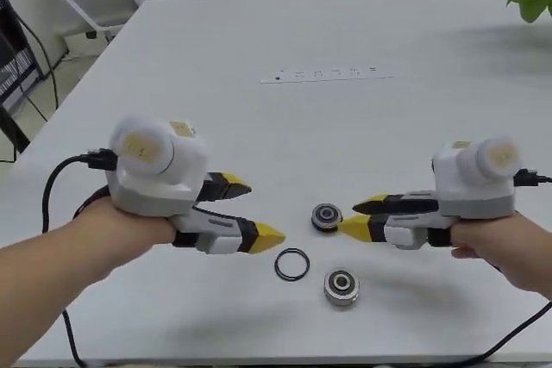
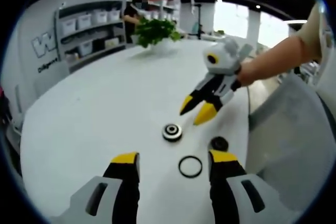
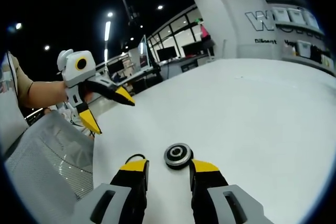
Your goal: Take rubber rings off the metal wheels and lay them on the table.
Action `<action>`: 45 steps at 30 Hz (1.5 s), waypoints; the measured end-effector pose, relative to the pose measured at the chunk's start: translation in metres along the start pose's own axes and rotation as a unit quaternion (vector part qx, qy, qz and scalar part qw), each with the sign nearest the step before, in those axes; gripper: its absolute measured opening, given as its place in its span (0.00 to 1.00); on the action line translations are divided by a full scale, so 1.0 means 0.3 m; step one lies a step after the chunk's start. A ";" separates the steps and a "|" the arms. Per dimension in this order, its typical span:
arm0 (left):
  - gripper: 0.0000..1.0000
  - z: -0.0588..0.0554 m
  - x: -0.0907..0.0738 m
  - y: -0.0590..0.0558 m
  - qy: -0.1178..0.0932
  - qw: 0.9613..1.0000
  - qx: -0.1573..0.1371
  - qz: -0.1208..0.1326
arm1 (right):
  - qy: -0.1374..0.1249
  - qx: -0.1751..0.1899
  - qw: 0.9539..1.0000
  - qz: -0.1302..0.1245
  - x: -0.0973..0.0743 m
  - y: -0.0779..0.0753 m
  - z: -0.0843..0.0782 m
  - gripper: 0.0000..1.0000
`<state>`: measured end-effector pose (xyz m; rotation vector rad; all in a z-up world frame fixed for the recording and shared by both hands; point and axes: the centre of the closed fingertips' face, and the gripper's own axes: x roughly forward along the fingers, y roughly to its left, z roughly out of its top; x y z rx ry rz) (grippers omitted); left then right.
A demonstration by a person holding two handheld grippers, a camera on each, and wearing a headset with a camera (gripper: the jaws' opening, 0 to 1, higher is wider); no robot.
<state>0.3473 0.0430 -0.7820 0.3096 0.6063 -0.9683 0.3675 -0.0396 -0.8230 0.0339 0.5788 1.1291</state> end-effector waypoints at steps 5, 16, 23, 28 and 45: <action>0.52 0.005 0.033 0.005 -0.002 1.000 -0.003 -0.007 | 0.010 -0.011 1.000 -0.002 0.010 -0.005 -0.012 0.29; 0.49 -0.009 0.104 0.019 0.011 1.000 0.004 -0.016 | 0.028 -0.031 0.999 -0.004 0.043 -0.021 -0.024 0.28; 0.47 -0.015 0.144 0.026 0.019 1.000 0.009 -0.022 | 0.037 -0.039 0.999 -0.005 0.060 -0.039 -0.038 0.28; 0.45 -0.015 0.173 0.026 0.025 0.999 0.006 -0.027 | 0.042 -0.044 0.998 -0.005 0.063 -0.046 -0.047 0.27; 0.37 0.000 0.252 0.029 0.031 0.999 0.000 -0.042 | 0.046 -0.052 0.998 -0.006 0.073 -0.064 -0.049 0.27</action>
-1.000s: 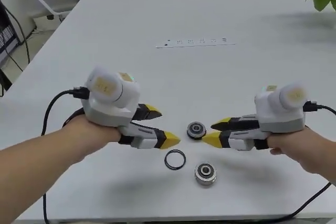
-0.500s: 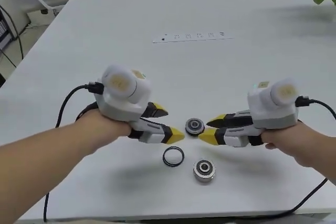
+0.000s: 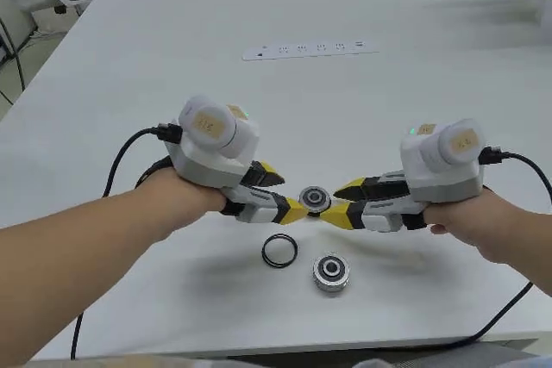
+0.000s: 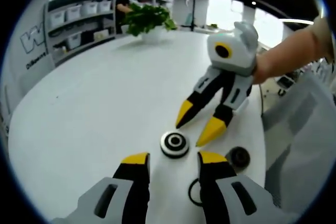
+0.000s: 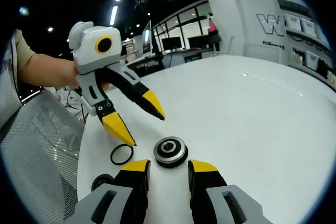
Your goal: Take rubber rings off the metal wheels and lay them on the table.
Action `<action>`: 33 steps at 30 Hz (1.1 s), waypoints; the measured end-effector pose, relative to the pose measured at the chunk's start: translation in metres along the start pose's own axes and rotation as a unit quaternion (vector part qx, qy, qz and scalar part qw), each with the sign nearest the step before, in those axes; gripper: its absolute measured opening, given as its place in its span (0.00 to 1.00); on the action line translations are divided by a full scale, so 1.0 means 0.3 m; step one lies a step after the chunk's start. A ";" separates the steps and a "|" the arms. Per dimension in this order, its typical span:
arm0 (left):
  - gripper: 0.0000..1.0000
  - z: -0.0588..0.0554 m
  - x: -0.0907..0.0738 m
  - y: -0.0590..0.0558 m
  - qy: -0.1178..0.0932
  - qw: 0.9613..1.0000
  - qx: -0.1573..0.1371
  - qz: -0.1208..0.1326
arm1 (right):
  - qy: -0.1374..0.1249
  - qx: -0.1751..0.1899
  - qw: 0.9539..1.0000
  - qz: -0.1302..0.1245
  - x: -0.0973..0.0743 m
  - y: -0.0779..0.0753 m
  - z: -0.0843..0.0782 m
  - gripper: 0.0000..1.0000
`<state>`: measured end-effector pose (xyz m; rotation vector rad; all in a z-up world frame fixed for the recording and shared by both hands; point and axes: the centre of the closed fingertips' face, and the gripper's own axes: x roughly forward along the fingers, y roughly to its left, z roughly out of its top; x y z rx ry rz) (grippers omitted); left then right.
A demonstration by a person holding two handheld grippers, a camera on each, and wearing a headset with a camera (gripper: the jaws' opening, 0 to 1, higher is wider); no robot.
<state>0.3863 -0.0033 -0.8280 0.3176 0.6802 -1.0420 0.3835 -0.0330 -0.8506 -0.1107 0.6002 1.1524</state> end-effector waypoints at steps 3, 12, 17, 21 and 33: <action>0.35 0.010 0.014 -0.003 -0.003 1.000 -0.003 -0.001 | -0.001 0.001 1.000 0.001 0.003 0.001 0.001 0.27; 0.30 0.009 0.054 -0.004 0.001 1.000 0.002 -0.008 | -0.002 0.002 1.000 0.002 0.000 -0.001 0.000 0.27; 0.26 0.013 0.069 -0.008 0.003 1.000 0.012 -0.008 | -0.003 0.002 1.000 0.001 -0.002 -0.005 0.000 0.27; 0.23 0.015 0.082 -0.008 0.003 1.000 0.017 -0.006 | -0.004 0.003 1.000 0.000 -0.002 -0.007 0.000 0.27; 0.16 0.018 0.097 -0.008 0.011 0.999 0.050 0.000 | -0.008 0.006 1.000 -0.002 -0.005 -0.003 -0.005 0.27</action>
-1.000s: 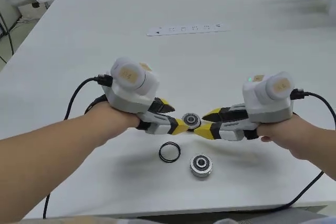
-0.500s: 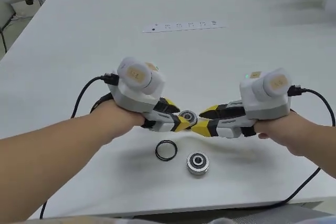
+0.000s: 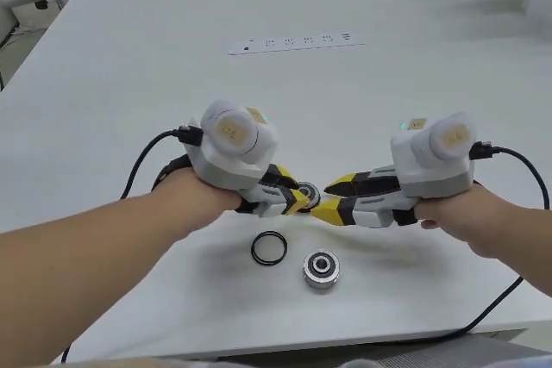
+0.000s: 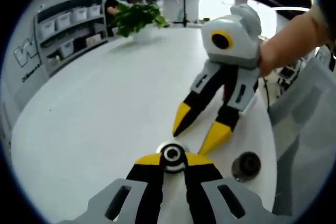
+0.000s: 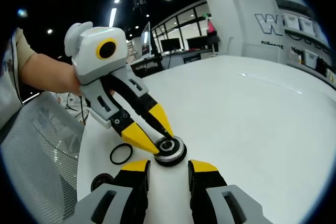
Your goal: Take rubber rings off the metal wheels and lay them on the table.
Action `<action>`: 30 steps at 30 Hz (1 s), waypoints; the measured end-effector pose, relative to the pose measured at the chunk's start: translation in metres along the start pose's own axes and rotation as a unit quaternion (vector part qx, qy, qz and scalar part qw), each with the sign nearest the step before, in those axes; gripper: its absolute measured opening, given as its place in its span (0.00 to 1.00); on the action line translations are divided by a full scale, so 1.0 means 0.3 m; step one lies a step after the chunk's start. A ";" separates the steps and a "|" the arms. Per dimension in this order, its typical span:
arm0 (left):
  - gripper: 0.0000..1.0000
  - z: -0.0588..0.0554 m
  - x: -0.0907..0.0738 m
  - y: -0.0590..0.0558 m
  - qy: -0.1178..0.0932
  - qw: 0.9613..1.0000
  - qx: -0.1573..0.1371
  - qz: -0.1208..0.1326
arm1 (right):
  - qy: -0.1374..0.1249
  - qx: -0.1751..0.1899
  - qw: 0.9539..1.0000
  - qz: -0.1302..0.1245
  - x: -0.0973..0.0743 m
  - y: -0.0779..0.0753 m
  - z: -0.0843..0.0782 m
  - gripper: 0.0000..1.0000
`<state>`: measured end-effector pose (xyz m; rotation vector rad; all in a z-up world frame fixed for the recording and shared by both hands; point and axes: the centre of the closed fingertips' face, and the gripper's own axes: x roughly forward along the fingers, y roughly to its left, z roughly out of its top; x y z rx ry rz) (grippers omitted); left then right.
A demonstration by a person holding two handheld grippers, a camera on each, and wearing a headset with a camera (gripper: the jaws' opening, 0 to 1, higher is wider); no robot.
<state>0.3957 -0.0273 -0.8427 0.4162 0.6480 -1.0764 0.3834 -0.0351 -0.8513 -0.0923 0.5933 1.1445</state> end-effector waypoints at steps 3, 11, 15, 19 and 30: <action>0.15 0.000 0.001 0.003 -0.002 1.000 -0.004 0.006 | -0.002 0.000 1.000 -0.002 0.002 0.002 0.003 0.27; 0.14 -0.003 0.002 0.000 -0.004 1.000 -0.006 0.010 | -0.004 -0.001 1.000 -0.008 0.025 -0.002 0.011 0.28; 0.14 -0.004 0.000 -0.003 -0.003 1.000 -0.011 0.015 | -0.005 -0.003 1.000 -0.016 0.037 -0.008 0.012 0.28; 0.14 -0.004 0.001 -0.003 -0.004 1.000 -0.011 0.016 | -0.006 -0.005 1.000 -0.016 0.046 -0.007 0.011 0.28; 0.14 -0.004 0.002 -0.002 -0.008 1.000 -0.015 0.020 | 0.000 -0.030 0.999 -0.022 0.035 0.003 0.006 0.22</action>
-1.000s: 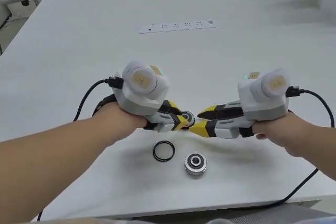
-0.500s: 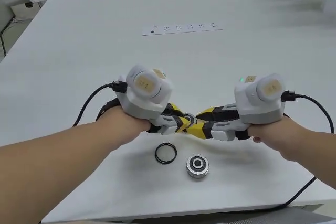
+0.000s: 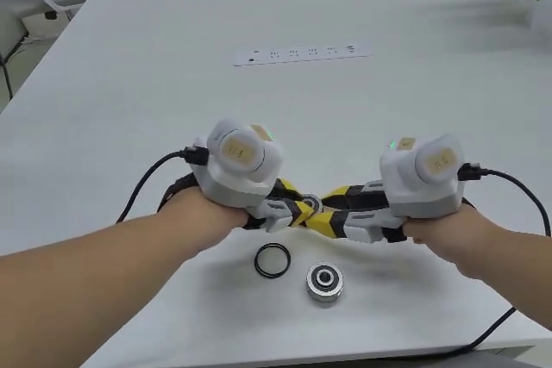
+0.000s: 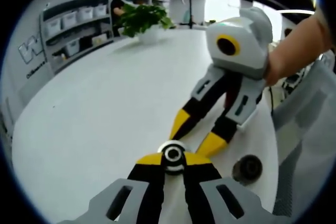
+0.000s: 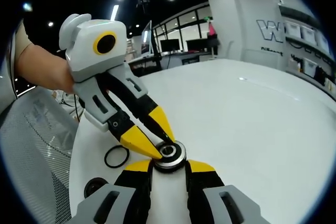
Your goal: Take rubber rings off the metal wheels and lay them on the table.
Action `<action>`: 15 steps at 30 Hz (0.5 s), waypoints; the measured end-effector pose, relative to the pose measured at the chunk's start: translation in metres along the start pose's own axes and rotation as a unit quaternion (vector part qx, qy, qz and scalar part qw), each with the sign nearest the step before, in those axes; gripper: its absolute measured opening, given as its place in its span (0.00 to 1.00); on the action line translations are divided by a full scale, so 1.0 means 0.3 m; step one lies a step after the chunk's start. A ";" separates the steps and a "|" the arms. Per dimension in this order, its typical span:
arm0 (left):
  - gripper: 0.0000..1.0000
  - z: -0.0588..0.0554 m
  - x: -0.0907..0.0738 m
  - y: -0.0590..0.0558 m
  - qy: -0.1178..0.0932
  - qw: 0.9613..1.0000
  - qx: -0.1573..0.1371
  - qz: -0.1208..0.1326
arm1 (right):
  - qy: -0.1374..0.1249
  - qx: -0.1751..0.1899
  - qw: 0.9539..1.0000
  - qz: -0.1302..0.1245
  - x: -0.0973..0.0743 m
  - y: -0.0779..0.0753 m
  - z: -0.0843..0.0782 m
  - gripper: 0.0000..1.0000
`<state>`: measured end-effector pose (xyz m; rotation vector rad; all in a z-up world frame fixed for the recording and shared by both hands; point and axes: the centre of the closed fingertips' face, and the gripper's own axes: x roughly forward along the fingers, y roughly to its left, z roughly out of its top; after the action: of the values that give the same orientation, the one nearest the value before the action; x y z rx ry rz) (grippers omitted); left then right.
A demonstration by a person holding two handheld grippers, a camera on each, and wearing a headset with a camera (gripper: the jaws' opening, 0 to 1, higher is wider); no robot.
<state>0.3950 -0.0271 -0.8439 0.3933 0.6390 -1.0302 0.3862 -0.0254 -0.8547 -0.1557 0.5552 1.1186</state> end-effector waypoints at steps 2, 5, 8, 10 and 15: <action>0.14 0.000 0.000 0.000 -0.001 1.000 -0.001 0.000 | 0.003 -0.002 1.000 -0.001 -0.002 0.001 -0.003 0.21; 0.14 0.001 0.000 0.000 -0.001 1.000 -0.002 0.001 | 0.003 -0.004 1.000 -0.003 -0.005 -0.001 -0.005 0.20; 0.14 0.001 0.000 0.001 -0.002 1.000 -0.003 0.001 | 0.006 -0.009 1.000 -0.004 -0.006 -0.001 -0.008 0.19; 0.14 0.001 0.000 0.001 -0.002 1.000 -0.003 0.001 | 0.008 -0.011 1.000 -0.005 -0.008 -0.002 -0.010 0.18; 0.14 0.000 0.000 0.002 -0.003 1.000 -0.006 0.002 | 0.011 -0.015 1.000 -0.011 -0.017 -0.009 -0.022 0.09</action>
<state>0.3956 -0.0267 -0.8439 0.3817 0.6391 -1.0233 0.3847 -0.0331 -0.8581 -0.2001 0.5558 1.1044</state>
